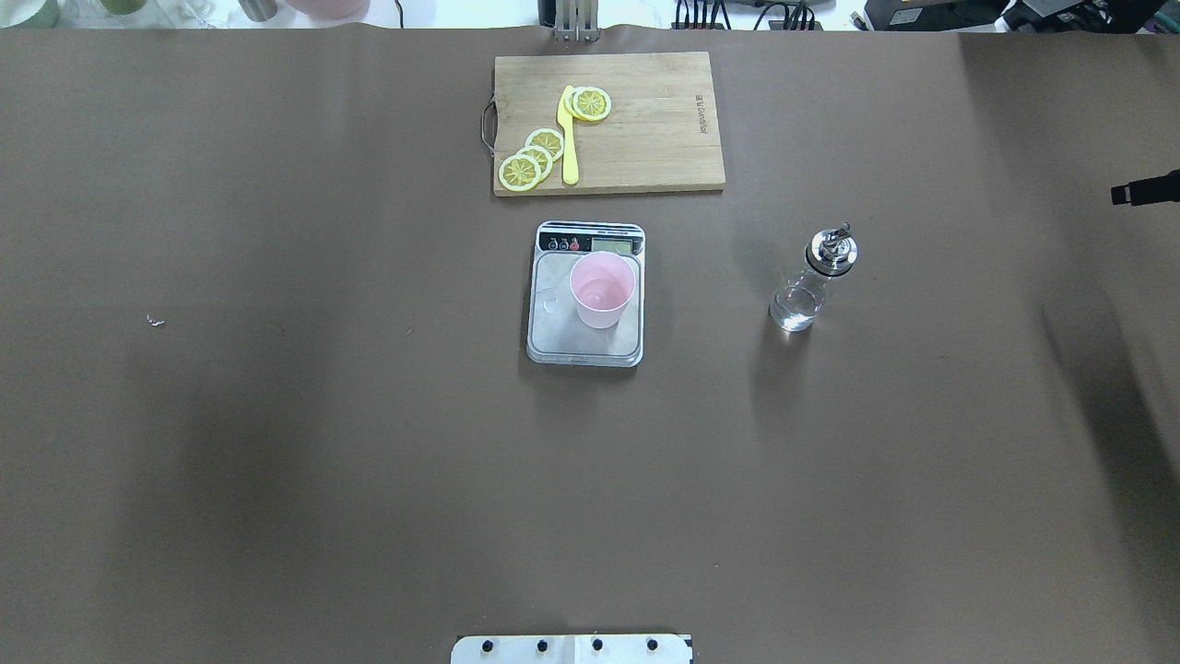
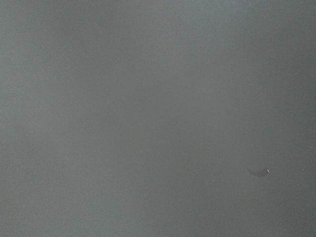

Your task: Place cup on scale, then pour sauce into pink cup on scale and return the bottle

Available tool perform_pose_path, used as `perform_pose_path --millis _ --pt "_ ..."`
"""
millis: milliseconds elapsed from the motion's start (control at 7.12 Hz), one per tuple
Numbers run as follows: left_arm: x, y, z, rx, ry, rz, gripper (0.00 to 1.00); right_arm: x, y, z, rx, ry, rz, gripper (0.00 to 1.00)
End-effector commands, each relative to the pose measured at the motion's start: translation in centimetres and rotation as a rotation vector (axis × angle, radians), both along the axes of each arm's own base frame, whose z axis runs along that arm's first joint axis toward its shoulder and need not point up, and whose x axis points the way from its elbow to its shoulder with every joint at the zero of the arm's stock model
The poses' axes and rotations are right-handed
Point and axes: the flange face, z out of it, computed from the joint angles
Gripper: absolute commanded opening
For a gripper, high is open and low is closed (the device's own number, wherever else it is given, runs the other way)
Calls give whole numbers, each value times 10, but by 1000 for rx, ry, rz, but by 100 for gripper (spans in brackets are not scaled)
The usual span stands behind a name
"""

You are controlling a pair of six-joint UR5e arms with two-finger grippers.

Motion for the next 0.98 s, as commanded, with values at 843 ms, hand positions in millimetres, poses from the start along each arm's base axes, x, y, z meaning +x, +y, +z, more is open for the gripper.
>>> perform_pose_path --millis 843 --pt "-75 21 55 -183 1 -140 100 61 -2 44 -306 168 -315 100"
